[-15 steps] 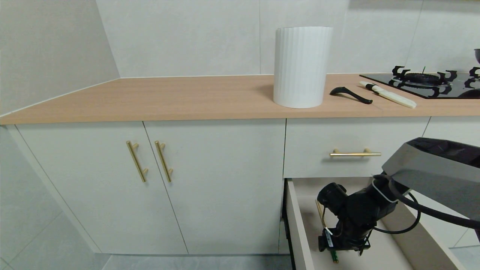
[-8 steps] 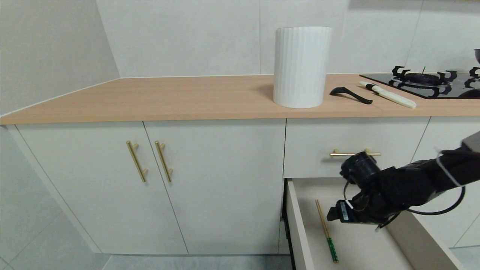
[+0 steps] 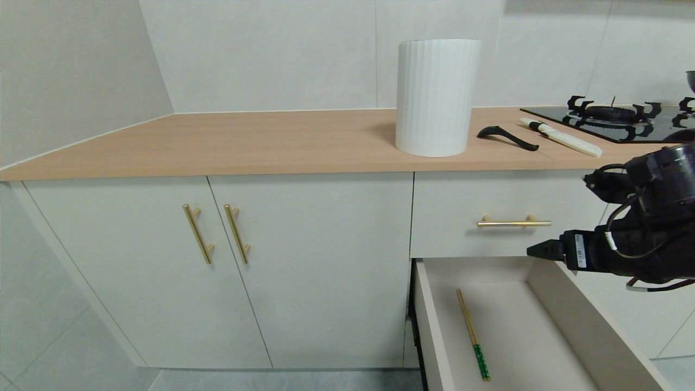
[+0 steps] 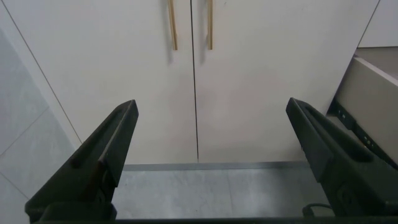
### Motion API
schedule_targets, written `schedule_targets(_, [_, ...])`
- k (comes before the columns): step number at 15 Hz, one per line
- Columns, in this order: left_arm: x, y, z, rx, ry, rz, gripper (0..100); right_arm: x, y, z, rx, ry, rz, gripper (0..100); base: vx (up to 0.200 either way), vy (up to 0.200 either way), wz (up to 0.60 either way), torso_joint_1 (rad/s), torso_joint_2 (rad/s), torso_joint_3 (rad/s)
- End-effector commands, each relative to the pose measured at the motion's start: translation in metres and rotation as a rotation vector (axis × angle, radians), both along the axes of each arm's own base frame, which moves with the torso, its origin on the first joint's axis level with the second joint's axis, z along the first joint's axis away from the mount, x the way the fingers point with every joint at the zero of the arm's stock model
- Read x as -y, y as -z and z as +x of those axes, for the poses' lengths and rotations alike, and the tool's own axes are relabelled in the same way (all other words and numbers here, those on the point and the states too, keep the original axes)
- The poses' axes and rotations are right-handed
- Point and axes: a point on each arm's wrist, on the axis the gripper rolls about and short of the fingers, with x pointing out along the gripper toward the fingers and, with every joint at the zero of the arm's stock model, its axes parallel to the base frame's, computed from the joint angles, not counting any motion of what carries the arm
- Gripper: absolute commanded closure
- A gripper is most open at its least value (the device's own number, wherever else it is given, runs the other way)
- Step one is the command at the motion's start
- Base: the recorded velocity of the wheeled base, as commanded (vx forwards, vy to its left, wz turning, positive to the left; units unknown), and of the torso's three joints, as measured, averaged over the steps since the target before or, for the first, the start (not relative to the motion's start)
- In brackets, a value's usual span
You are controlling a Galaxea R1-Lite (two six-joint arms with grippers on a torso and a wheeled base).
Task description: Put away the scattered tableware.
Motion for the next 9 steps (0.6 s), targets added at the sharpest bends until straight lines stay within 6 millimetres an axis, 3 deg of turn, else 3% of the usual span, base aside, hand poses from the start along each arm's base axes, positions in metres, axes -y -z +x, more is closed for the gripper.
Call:
schedule_targets(1, [0.0000, 0.0000, 0.0000, -0.001, -0.001, 0.000, 0, 0.0054, -0.0198, -0.0168, 0.081, -0.001, 0.011, 0, 0.000, 0.000, 0.00, 0.000, 0.00, 0.000])
schedule_targets(5, [0.0000, 0.0000, 0.0000, -0.001, 0.001, 0.000, 0, 0.0064, -0.0222, -0.0190, 0.093, -0.007, 0.002, 0, 0.000, 0.000, 0.00, 0.000, 0.00, 0.000])
schedule_targets(9, [0.0000, 0.0000, 0.0000, -0.001, -0.001, 0.000, 0, 0.0065, -0.0205, -0.0181, 0.087, -0.006, -0.001, 0, 0.000, 0.000, 0.00, 0.068, -0.22, -0.235])
